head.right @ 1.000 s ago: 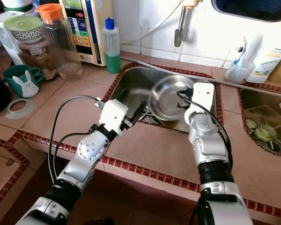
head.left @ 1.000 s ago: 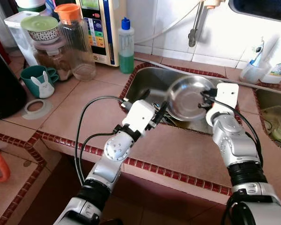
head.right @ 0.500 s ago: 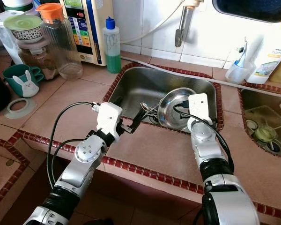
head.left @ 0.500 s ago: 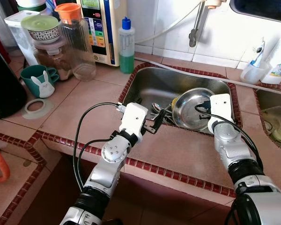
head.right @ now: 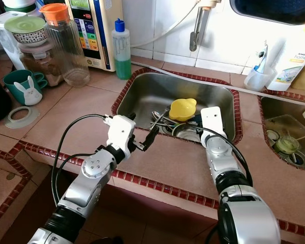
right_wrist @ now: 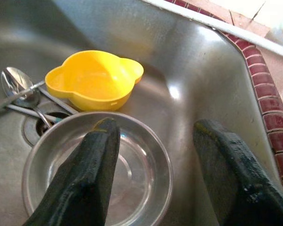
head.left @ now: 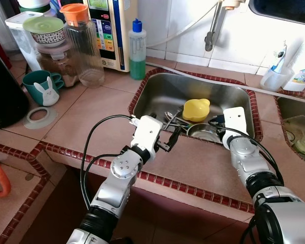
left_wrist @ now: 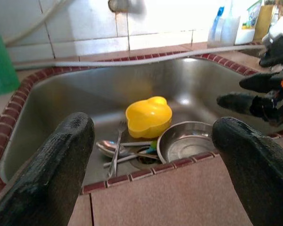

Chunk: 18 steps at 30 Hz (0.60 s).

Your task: Kitchen organization

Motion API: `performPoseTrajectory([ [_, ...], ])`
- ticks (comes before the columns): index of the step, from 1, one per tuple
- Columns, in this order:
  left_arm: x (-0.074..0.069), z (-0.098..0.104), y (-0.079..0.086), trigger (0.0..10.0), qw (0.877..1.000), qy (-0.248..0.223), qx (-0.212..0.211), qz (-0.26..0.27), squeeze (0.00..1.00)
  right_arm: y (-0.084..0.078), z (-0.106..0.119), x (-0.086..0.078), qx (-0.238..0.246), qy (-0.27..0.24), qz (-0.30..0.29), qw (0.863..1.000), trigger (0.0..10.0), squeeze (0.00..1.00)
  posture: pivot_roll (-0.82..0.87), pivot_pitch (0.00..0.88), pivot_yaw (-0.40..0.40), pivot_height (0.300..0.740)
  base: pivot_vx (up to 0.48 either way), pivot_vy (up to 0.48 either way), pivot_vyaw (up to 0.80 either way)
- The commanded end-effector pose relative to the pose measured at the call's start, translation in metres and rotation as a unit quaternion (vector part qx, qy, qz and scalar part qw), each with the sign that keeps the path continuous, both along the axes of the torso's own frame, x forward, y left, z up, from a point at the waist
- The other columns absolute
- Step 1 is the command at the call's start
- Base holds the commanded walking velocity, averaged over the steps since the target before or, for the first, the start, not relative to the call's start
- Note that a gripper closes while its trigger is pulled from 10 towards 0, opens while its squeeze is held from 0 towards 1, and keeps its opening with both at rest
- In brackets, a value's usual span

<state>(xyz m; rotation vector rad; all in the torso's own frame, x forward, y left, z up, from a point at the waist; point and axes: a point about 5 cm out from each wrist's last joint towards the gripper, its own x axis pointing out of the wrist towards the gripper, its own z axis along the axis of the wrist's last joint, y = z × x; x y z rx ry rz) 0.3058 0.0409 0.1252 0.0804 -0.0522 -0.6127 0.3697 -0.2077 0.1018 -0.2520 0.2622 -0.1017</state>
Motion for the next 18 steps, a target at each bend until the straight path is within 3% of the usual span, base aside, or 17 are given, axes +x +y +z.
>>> performPoseTrajectory([
  [1,-0.002,0.003,-0.002,10.0,1.000,-0.002,0.006,-0.008,1.00,0.000,0.001,0.001,0.018,0.000,-0.005,1.000,10.0,1.00,0.16,0.057,-0.008,0.740,0.000,0.000,0.00],
  [4,0.001,0.001,0.000,10.0,1.000,0.004,0.016,0.012,1.00,-0.002,0.005,0.002,0.039,-0.014,-0.014,0.999,10.0,1.00,0.16,0.053,-0.007,0.740,0.000,0.000,0.00],
  [5,0.004,-0.001,0.002,10.0,0.999,0.022,0.019,0.029,0.52,-0.004,0.006,0.001,0.046,-0.023,-0.016,0.999,10.0,1.00,0.15,0.048,-0.005,0.740,0.000,0.000,0.00],
  [6,0.004,-0.002,0.003,10.0,0.999,0.025,0.021,0.035,0.52,-0.004,0.006,0.001,0.048,-0.025,-0.016,0.998,10.0,1.00,0.15,0.048,-0.005,0.740,0.000,0.000,0.00],
  [7,0.005,-0.002,0.003,10.0,0.999,0.027,0.019,0.037,0.00,-0.005,0.007,0.000,0.051,-0.030,-0.017,0.998,10.0,1.00,0.15,0.046,-0.005,0.740,0.000,0.000,0.00],
  [11,0.007,-0.001,0.007,10.0,0.998,0.024,0.014,0.051,0.00,-0.007,0.011,-0.004,0.057,-0.056,-0.011,0.997,10.0,1.00,0.13,0.037,-0.002,0.740,0.000,0.000,0.00],
  [13,0.010,-0.003,0.013,10.0,0.996,0.033,0.026,0.083,0.00,-0.009,0.013,-0.009,0.056,-0.067,-0.008,0.996,10.0,1.00,0.12,0.023,-0.001,0.740,0.000,0.000,0.00],
  [18,0.014,-0.004,0.020,10.0,0.994,0.056,-0.005,0.093,0.00,-0.011,0.019,-0.021,0.056,-0.088,-0.002,0.994,10.0,1.00,0.11,0.003,0.001,0.740,0.000,0.000,0.00],
])
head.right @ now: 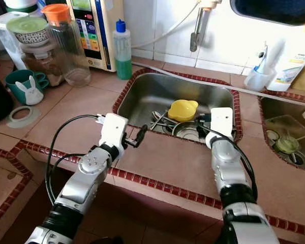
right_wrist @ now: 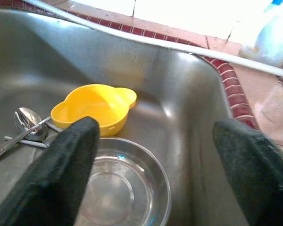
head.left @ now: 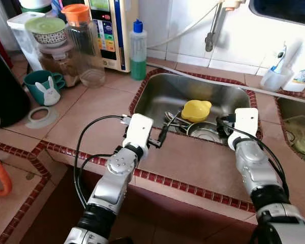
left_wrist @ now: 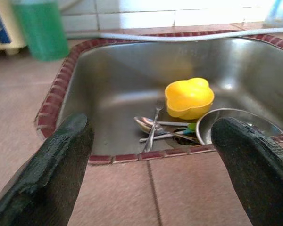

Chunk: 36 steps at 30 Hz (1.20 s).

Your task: Kitchen organization

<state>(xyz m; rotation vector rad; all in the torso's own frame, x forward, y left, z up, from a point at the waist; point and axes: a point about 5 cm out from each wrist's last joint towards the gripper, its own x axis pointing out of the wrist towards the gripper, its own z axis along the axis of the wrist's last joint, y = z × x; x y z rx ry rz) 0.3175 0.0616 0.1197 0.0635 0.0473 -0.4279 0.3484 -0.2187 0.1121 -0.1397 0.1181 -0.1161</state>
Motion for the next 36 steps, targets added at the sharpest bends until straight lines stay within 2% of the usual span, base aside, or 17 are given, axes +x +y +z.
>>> performPoseTrajectory([
  [1,0.003,0.001,0.001,10.0,1.000,0.015,-0.019,0.002,0.00,0.000,0.010,-0.003,0.004,-0.017,0.004,1.000,10.0,1.00,0.11,0.000,0.001,0.740,0.000,0.000,0.00],
  [6,0.005,0.004,0.014,10.0,0.997,0.034,-0.062,0.034,0.00,0.003,0.021,-0.024,-0.007,-0.039,0.011,0.999,10.0,1.00,0.07,0.000,0.021,0.740,0.000,0.000,0.00],
  [8,0.000,0.002,0.024,10.0,0.995,0.043,-0.079,0.049,0.00,0.007,0.029,-0.041,-0.004,-0.059,0.012,0.998,10.0,1.00,0.06,0.000,0.033,0.740,0.000,0.000,0.00],
  [12,0.000,-0.001,0.032,10.0,0.996,0.041,-0.065,0.048,0.00,0.014,0.032,-0.058,-0.011,-0.067,0.020,0.997,10.0,1.00,0.05,0.000,0.041,0.740,0.000,0.000,0.00],
  [16,0.000,-0.004,0.041,10.0,0.996,0.044,-0.053,0.055,0.00,0.023,0.032,-0.079,0.003,-0.064,0.024,0.998,10.0,1.00,0.05,0.000,0.044,0.740,0.000,0.000,0.00],
  [20,-0.003,-0.006,0.039,10.0,0.996,0.053,-0.057,0.050,0.00,0.032,0.030,-0.092,0.018,-0.052,0.027,0.998,10.0,1.00,0.03,0.000,0.045,0.740,0.000,0.000,0.00],
  [22,-0.003,-0.007,0.037,10.0,0.996,0.055,-0.058,0.047,0.00,0.035,0.030,-0.093,0.023,-0.049,0.030,0.998,10.0,1.00,0.03,0.000,0.046,0.740,0.000,0.000,0.00],
  [25,0.000,-0.004,0.033,10.0,0.996,0.050,-0.060,0.039,0.00,0.039,0.030,-0.092,0.032,-0.039,0.031,0.998,10.0,0.42,0.03,0.000,0.045,0.740,0.000,0.000,-0.14],
  [26,0.001,-0.004,0.033,10.0,0.996,0.049,-0.061,0.040,0.00,0.040,0.031,-0.091,0.031,-0.039,0.033,0.998,10.0,0.32,0.03,0.000,0.047,0.740,0.000,0.000,-0.63],
  [27,0.002,-0.004,0.033,10.0,0.996,0.050,-0.063,0.042,0.00,0.040,0.032,-0.090,0.030,-0.039,0.034,0.998,10.0,0.11,0.03,0.000,0.048,0.740,0.000,0.000,-0.77],
  [28,0.003,-0.003,0.033,10.0,0.996,0.050,-0.064,0.046,0.00,0.041,0.033,-0.089,0.028,-0.039,0.037,0.998,10.0,0.00,0.03,0.000,0.047,0.740,0.000,0.000,-0.77],
  [36,0.004,-0.006,0.037,10.0,0.993,0.065,-0.072,0.066,0.00,0.036,0.044,-0.077,0.027,-0.042,0.037,0.998,10.0,0.00,0.04,0.000,0.037,0.740,0.000,0.000,-0.76],
])
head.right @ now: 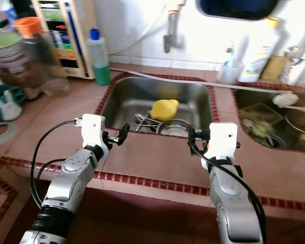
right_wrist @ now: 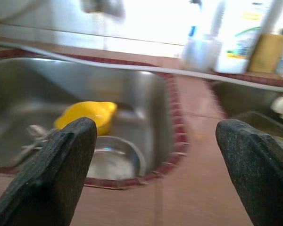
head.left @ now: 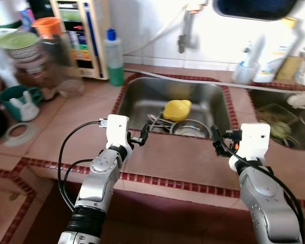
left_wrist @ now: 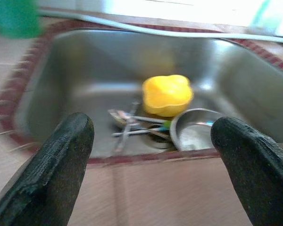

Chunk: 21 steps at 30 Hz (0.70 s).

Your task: Kitchen organization

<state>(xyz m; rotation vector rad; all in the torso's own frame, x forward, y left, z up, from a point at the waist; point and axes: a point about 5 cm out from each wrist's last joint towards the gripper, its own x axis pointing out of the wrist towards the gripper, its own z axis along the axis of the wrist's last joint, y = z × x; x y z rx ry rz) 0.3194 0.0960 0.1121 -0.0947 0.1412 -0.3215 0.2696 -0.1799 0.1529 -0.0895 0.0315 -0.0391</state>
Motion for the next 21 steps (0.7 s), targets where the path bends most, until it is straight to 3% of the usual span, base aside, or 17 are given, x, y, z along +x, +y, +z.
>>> performPoseTrajectory([
  [1,0.003,0.001,0.003,10.0,1.000,0.005,-0.006,0.010,0.00,-0.002,0.003,0.001,0.003,0.000,-0.002,1.000,10.0,0.00,0.04,0.000,0.037,0.740,0.000,0.000,-0.76],
  [6,0.003,0.004,0.001,10.0,1.000,0.001,0.011,0.002,0.00,-0.001,0.003,0.002,0.008,0.006,-0.002,1.000,10.0,0.00,0.04,0.000,0.033,0.740,0.000,0.000,-0.76],
  [14,0.007,0.009,-0.001,10.0,1.000,-0.004,-0.005,0.012,0.00,0.001,0.003,0.003,0.009,0.011,0.000,1.000,10.0,0.00,0.04,0.000,0.035,0.740,0.000,0.000,-0.74],
  [21,0.008,0.015,-0.005,10.0,1.000,-0.019,-0.009,0.013,0.00,0.003,0.005,0.003,0.009,0.005,0.006,1.000,10.0,0.00,0.04,0.000,0.035,0.740,0.000,0.000,0.00],
])
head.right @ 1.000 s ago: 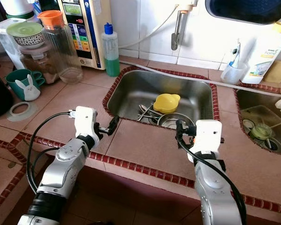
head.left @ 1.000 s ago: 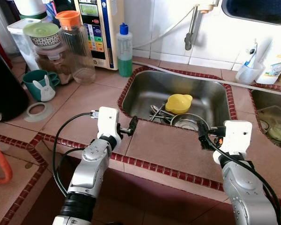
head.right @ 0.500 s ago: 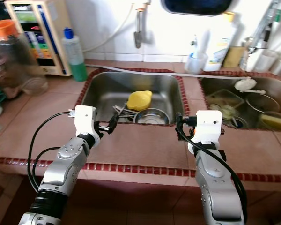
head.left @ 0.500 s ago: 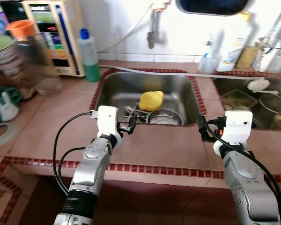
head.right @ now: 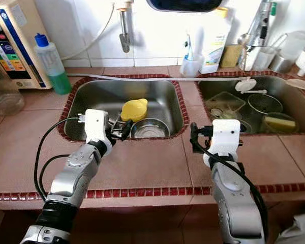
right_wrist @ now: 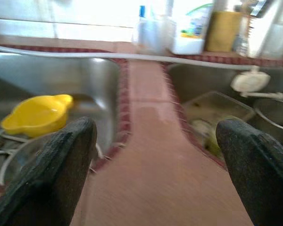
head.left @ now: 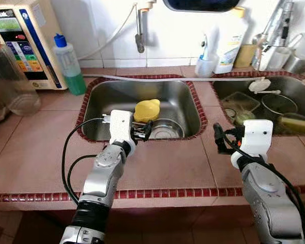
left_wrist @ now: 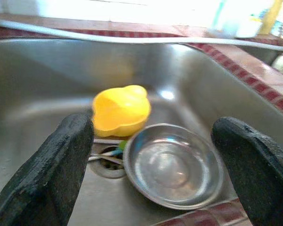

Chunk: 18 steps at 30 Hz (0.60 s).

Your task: Kitchen organization

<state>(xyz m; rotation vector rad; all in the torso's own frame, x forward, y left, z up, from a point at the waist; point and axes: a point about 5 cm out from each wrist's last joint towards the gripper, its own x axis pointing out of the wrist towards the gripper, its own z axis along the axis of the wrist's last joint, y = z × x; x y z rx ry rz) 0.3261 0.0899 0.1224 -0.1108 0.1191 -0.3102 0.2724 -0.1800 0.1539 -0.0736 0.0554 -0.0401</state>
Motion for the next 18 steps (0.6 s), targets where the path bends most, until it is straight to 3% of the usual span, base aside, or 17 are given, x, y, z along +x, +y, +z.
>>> performPoseTrajectory([
  [1,0.0007,0.0057,0.0006,10.0,1.000,-0.009,-0.002,0.002,0.00,0.0034,0.0047,0.0004,0.002,-0.007,0.008,1.000,10.0,0.00,0.04,0.000,0.036,0.740,0.000,0.000,0.00],
  [18,0.0017,0.0107,0.0034,10.0,1.000,-0.007,-0.007,-0.002,0.00,0.0083,0.0048,0.0020,0.014,-0.007,0.011,1.000,10.0,0.00,0.05,0.000,0.037,0.740,0.000,0.000,0.00],
])
